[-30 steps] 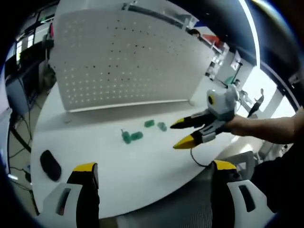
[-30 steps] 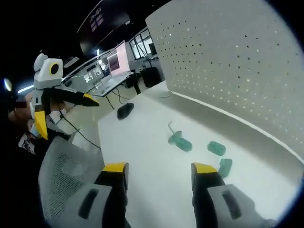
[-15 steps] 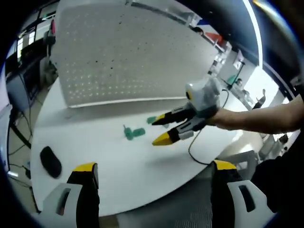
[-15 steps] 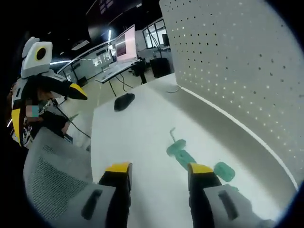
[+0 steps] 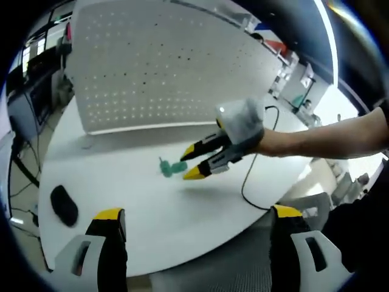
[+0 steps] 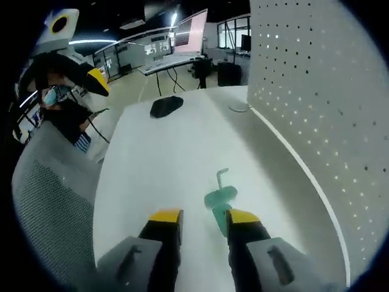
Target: Insert the hook assembly into the mounting plate slot until the hook locks in place.
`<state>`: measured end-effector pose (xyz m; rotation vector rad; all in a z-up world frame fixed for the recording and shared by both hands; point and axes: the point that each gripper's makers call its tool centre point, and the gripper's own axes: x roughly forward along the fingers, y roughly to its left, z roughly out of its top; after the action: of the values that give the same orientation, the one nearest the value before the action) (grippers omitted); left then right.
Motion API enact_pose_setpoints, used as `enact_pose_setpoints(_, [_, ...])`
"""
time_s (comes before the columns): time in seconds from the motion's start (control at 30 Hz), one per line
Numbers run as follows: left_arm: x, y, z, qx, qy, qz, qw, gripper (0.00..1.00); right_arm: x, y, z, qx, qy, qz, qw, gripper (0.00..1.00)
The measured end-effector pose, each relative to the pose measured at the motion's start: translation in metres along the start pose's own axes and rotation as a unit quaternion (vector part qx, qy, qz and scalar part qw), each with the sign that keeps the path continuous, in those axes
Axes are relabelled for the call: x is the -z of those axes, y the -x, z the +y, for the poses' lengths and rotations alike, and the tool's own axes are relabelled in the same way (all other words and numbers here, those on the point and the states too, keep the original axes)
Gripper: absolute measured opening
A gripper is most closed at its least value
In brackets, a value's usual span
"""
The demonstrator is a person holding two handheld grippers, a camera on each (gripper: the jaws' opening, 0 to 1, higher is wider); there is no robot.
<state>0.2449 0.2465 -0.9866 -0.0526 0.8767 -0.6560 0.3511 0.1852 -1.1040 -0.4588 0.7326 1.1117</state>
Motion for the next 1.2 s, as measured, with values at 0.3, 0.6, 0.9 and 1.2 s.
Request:
enact_pose_setpoints(0.3, [0.003, 0.001, 0.001, 0.0, 0.007, 0.004, 1.0, 1.0, 0.007, -0.006, -0.013, 0.01, 0.021, 0.01, 0.9997, 0.08])
enact_pose_setpoints(0.6, [0.009, 0.0, 0.006, -0.004, 0.015, 0.011, 0.9998, 1.0, 0.009, -0.003, -0.021, 0.018, -0.008, 0.008, 0.9998, 0.01])
enact_pose_setpoints(0.9, [-0.003, 0.0, 0.004, -0.006, 0.013, -0.003, 0.9999, 1.0, 0.001, 0.012, -0.029, 0.035, -0.036, -0.009, 0.9987, 0.01])
enact_pose_setpoints(1.2, [-0.02, 0.006, 0.001, -0.01, 0.014, -0.033, 0.9993, 1.0, -0.031, 0.053, -0.047, 0.082, -0.103, -0.083, 0.9879, 0.01])
